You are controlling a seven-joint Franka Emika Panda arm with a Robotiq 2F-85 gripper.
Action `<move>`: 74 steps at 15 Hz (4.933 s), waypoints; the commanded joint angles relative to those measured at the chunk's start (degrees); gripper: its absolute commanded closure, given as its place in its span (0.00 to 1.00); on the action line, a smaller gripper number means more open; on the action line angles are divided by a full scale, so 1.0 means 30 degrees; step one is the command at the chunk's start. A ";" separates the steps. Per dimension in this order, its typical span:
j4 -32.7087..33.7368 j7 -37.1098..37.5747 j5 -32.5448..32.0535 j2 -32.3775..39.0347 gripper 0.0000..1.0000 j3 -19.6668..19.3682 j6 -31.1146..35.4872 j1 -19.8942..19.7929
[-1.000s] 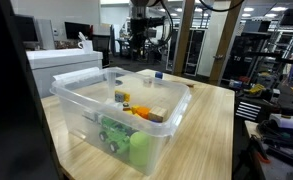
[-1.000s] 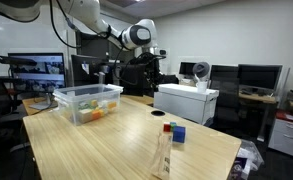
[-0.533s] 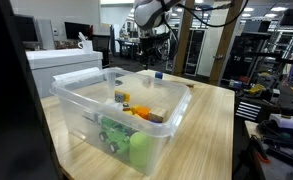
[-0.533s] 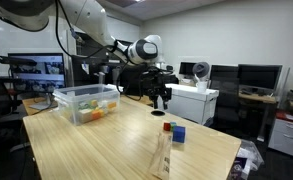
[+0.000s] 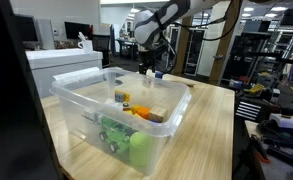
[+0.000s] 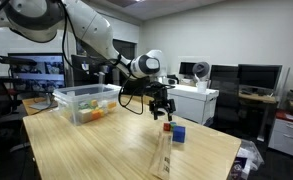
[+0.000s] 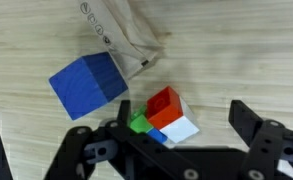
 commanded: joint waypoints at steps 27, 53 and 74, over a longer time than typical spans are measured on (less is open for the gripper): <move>0.7519 -1.1778 -0.1345 0.4258 0.00 0.0084 -0.6250 -0.0894; 1.0733 -1.5192 -0.1867 0.6706 0.00 -0.0380 -0.5596 -0.0528; 1.2549 -1.2678 0.3276 0.3566 0.55 0.2748 -0.8487 0.0390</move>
